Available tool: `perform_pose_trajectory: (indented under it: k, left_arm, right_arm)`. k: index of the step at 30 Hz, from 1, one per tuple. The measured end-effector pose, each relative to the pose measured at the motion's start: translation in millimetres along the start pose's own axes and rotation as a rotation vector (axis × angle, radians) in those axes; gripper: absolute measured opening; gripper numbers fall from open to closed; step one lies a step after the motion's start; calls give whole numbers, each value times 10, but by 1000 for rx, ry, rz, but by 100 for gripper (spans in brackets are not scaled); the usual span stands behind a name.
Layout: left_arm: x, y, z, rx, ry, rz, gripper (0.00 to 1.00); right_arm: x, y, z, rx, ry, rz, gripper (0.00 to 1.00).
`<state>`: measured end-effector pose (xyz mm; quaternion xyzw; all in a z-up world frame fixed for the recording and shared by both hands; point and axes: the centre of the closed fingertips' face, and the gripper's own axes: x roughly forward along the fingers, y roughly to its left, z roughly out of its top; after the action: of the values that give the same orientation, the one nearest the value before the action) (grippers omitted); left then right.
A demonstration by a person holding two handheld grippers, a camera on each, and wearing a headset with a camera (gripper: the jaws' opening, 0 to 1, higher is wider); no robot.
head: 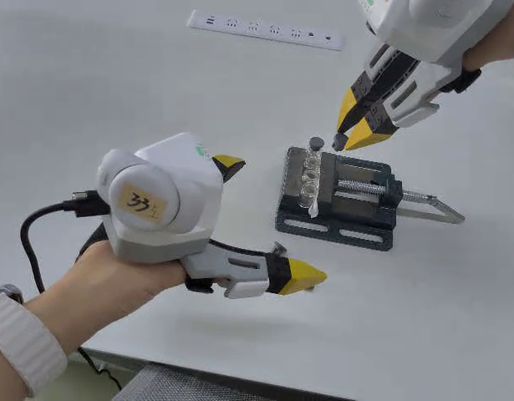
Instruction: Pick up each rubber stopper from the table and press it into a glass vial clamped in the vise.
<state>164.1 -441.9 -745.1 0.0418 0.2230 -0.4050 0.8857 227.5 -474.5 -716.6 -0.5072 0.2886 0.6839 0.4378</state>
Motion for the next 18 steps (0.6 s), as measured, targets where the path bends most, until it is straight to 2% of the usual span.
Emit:
perform_pose_trajectory:
  k: [7, 18]
  left_arm:
    - [-22, 63, -85, -21, 8, 12, 98]
    - [-52, 66, -150, -39, 20, 22, 97]
  right_arm:
    - [167, -88, -34, -44, 32, 25, 6]
    - [350, -175, -73, -79, 63, 48, 5]
